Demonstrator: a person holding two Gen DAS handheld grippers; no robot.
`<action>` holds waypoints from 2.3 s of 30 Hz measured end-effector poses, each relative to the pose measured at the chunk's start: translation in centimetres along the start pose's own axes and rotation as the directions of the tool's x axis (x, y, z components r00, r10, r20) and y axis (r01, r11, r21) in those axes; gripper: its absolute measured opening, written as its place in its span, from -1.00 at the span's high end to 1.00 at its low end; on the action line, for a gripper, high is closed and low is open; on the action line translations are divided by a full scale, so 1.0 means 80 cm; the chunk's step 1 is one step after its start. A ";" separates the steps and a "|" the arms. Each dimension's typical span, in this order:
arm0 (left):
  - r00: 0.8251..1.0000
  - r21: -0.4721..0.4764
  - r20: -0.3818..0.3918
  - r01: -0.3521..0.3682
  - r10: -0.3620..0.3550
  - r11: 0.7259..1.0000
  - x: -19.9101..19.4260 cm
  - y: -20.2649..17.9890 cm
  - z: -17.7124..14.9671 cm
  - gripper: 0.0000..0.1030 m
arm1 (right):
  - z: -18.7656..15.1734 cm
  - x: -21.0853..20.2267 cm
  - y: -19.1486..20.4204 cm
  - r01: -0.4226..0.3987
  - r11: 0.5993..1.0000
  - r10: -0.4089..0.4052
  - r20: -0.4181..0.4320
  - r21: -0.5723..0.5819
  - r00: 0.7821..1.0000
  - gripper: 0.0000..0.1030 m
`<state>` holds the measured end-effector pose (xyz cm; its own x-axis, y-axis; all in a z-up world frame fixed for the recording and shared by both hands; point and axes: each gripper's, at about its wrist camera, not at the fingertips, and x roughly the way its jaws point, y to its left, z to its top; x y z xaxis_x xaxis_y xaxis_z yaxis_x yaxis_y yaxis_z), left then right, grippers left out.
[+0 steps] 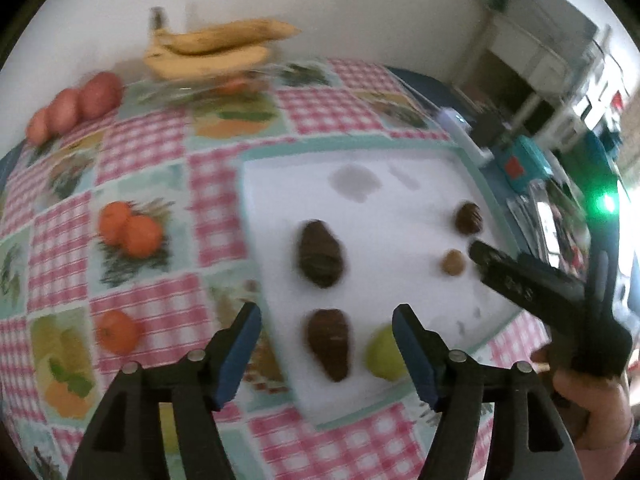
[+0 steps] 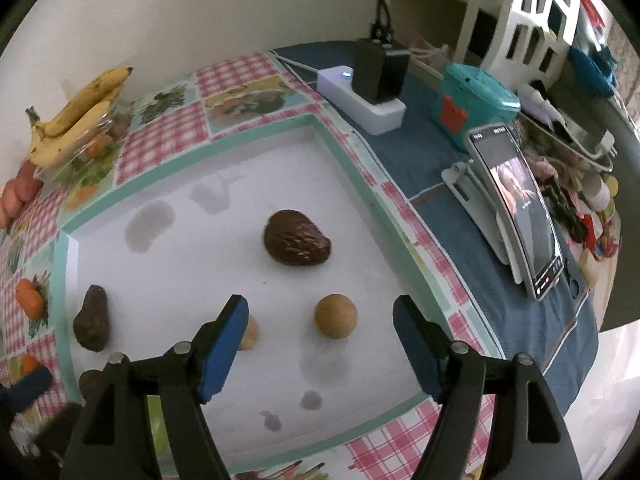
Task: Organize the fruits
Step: 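Move both tools back toward the loose fruits, then lower the right tool onto the second green mango and close it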
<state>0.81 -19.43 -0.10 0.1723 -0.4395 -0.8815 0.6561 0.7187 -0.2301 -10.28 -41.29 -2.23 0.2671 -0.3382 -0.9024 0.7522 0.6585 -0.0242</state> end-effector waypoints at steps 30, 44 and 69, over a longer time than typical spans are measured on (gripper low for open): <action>0.913 -0.550 0.081 -0.294 0.400 0.782 -0.126 0.288 -0.076 -1.00 | -0.066 -0.074 0.235 -0.243 0.917 0.256 0.001 -0.318 0.967 -0.85; 0.910 -0.451 -0.058 -0.392 0.412 0.802 -0.087 0.292 -0.089 -1.00 | -0.114 -0.073 0.312 -0.332 0.816 0.307 -0.133 -0.472 0.942 -0.85; 0.899 -0.386 -0.170 -0.438 0.404 0.812 -0.047 0.290 -0.095 -1.00 | -0.180 -0.024 0.337 -0.311 0.761 0.174 -0.283 -0.569 0.943 -0.85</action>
<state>9.81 3.03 -5.27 0.2951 -0.0130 -0.9554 0.1738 0.9839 0.0403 0.81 -13.27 -7.35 0.2128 -0.0141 -0.9770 0.1470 0.9890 0.0178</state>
